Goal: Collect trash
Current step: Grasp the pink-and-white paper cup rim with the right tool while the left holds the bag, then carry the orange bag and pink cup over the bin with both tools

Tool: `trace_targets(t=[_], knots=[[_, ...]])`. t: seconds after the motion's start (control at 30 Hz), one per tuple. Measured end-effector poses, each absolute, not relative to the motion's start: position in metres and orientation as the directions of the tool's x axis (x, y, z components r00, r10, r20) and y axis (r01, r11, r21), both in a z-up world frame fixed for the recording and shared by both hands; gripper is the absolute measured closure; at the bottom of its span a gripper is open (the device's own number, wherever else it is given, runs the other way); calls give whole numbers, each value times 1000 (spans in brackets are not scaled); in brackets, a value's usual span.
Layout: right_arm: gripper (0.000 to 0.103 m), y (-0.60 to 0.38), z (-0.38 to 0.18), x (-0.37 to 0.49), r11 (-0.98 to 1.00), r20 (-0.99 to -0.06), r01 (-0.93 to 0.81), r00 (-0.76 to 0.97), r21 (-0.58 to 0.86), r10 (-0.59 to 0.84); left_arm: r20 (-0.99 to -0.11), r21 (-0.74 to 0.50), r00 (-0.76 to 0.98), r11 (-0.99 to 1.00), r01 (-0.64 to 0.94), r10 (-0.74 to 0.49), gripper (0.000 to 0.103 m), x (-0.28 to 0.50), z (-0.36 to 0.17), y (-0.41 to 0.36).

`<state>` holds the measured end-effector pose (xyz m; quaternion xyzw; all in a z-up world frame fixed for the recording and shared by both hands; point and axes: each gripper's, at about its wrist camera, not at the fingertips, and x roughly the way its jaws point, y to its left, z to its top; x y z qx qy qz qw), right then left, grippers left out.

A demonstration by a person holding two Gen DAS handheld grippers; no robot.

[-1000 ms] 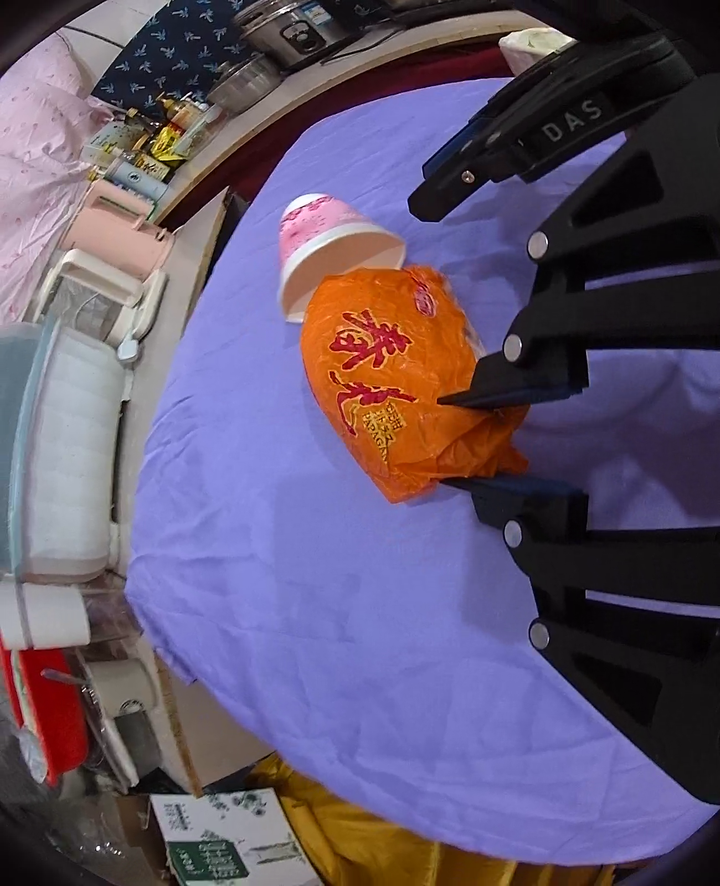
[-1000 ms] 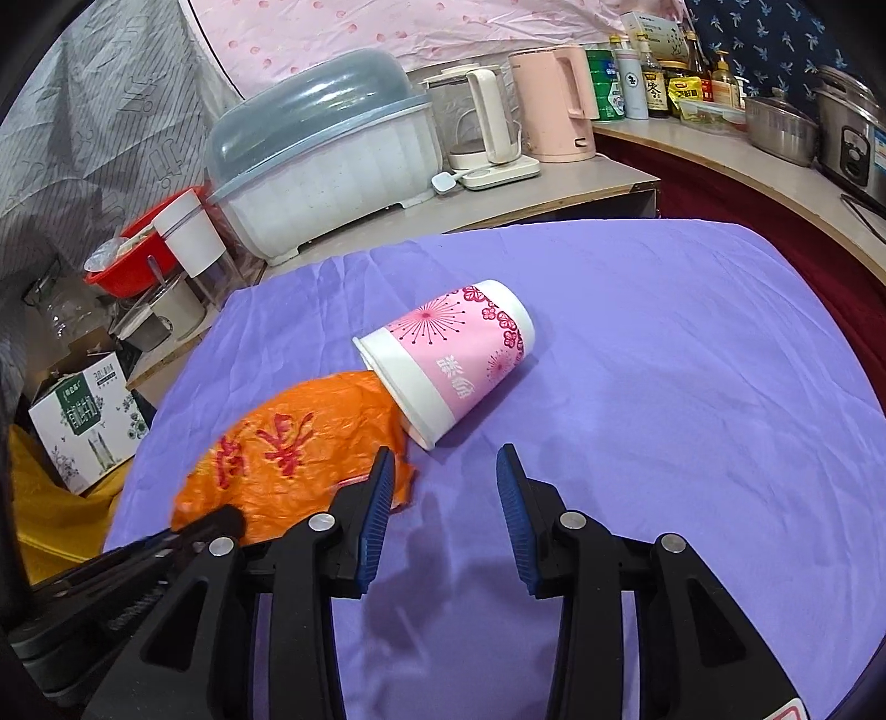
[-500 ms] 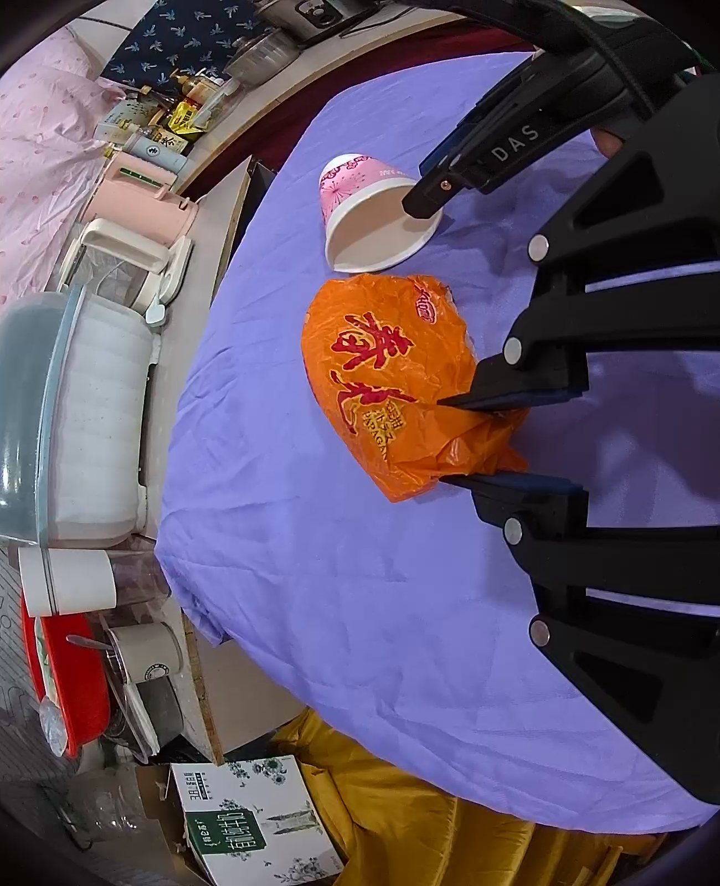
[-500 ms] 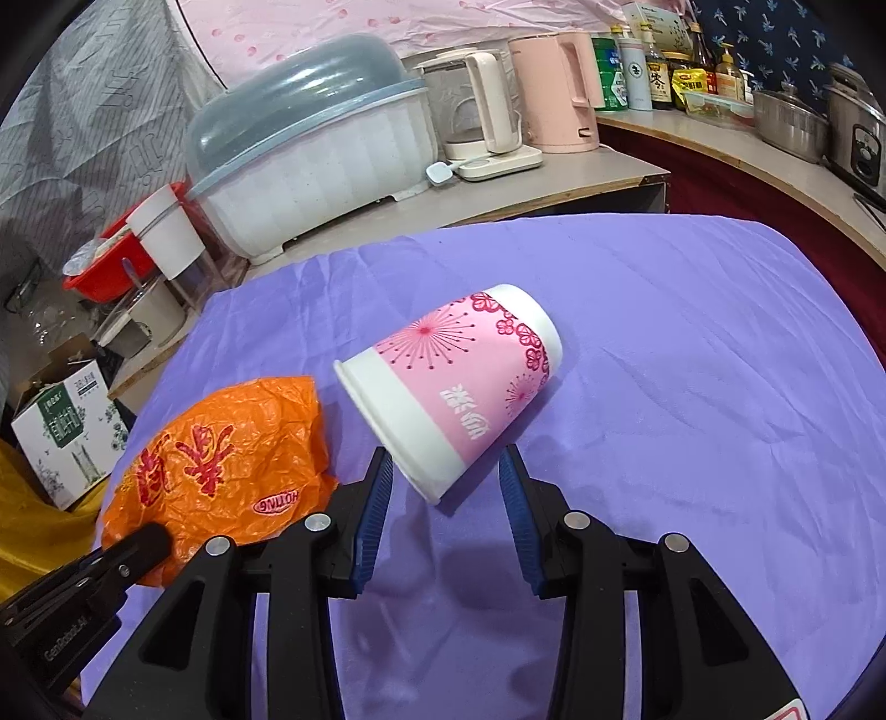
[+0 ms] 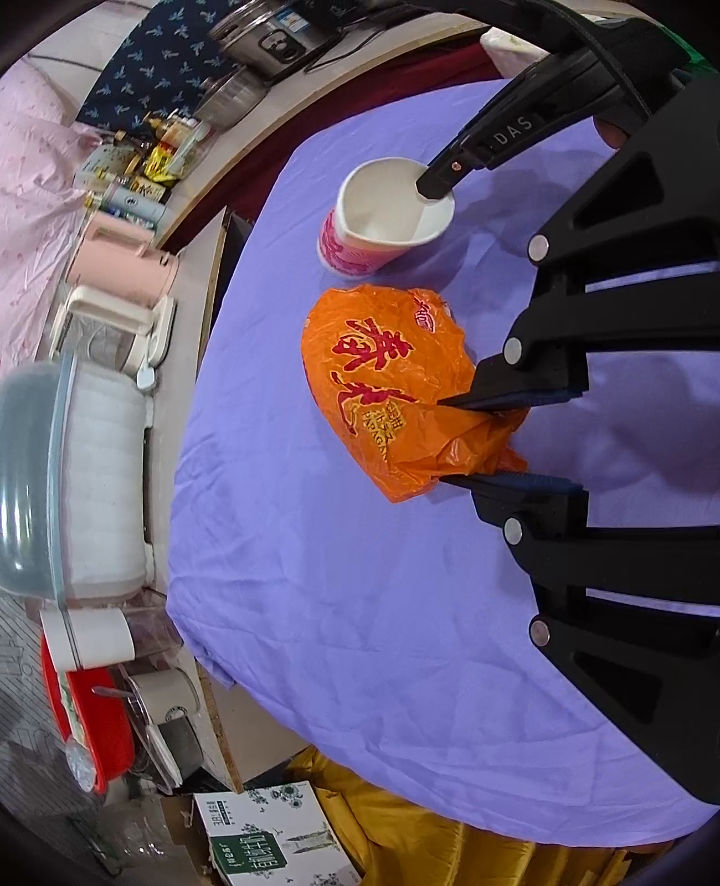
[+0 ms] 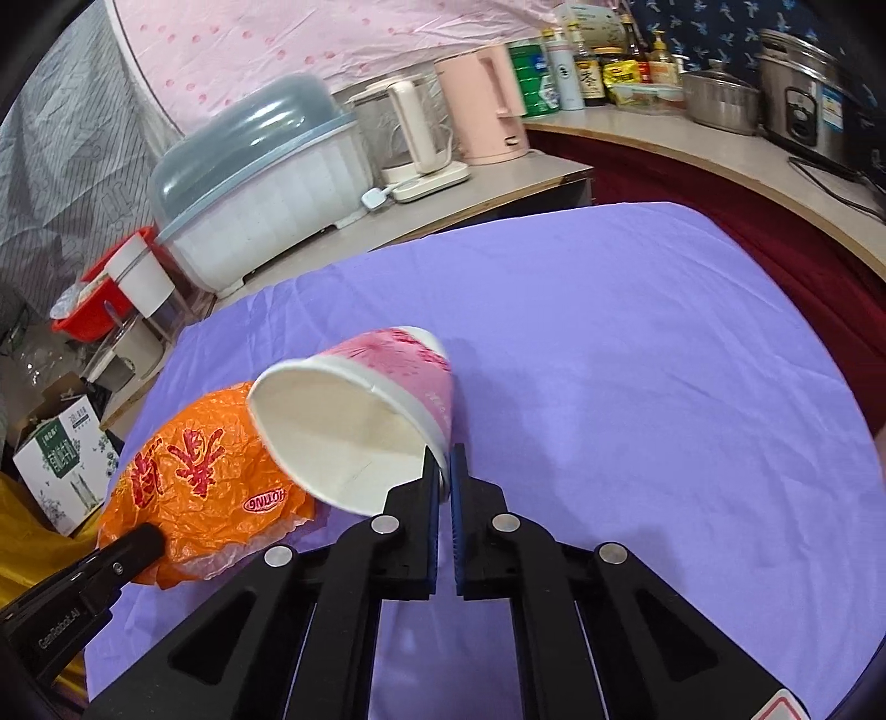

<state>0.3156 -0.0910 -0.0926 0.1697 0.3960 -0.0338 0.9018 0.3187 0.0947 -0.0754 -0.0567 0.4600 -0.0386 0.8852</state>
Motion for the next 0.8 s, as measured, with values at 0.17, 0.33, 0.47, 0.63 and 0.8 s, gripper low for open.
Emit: trace_targets(t=[0.17,0.33,0.47,0.63,0.8], knots=[[99,-118,-78,281,934,-711,231,702,273,35,-800,-128,582,989,71,-145,84,296,-63,64],[99,-150,-62,239,925,-693,267,720,271,-4,-788,-119,591,985,127,-172,84,269,-49,29],[99,-177,-48,205,914,-675,298,737,275,-37,-779,-112,595,978,176,-196,84,247,-38,-1],[99,-211,-34,162,898,-654,340,752,280,-81,-769,-106,596,965,239,-232,84,220,-26,-40],[99,-249,-25,121,872,-637,392,760,293,-128,-760,-88,595,948,307,-263,84,194,-16,-79]])
